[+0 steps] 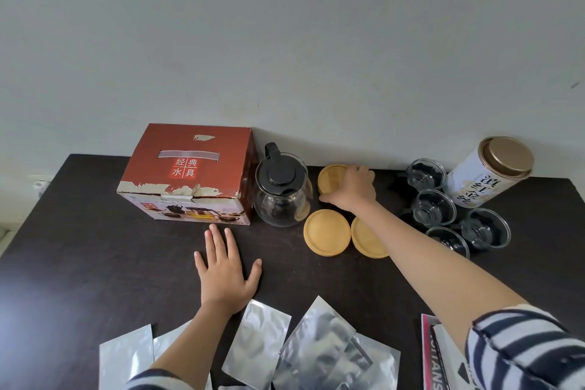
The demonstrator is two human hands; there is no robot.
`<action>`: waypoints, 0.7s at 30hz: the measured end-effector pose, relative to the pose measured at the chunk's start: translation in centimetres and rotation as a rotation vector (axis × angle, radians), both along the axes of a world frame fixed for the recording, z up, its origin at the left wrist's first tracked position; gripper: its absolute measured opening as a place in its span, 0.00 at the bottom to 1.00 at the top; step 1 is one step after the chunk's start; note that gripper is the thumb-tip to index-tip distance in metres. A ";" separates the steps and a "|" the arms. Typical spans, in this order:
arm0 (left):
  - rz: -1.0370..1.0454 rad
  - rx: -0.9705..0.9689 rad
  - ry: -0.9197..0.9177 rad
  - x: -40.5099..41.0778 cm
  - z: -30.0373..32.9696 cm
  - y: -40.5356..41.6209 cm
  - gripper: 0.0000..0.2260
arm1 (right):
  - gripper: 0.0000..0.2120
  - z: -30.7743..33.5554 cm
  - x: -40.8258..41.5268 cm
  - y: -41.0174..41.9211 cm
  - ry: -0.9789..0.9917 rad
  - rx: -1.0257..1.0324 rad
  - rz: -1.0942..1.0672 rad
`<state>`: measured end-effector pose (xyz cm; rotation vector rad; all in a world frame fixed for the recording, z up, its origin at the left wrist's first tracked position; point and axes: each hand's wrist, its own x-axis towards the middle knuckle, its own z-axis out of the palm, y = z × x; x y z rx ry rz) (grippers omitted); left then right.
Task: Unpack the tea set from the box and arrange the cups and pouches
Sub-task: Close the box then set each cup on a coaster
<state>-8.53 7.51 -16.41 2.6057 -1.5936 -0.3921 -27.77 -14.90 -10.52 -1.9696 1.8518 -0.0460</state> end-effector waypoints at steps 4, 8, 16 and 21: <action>-0.001 0.007 0.002 0.1 0.0 -0.1 0.43 | 0.50 0.1 0.3 -0.3 -0.049 0.008 0.084; -0.002 0.019 -0.002 0.1 0.1 -0.1 0.43 | 0.51 0.5 -0.6 -0.7 -0.135 0.017 0.115; -0.004 0.023 -0.010 0.1 0.1 -0.2 0.43 | 0.51 2.8 -5.5 -1.6 -0.067 0.060 0.272; -0.004 0.016 -0.010 0.1 0.0 -0.1 0.43 | 0.49 3.1 -7.0 -2.1 0.156 0.087 0.310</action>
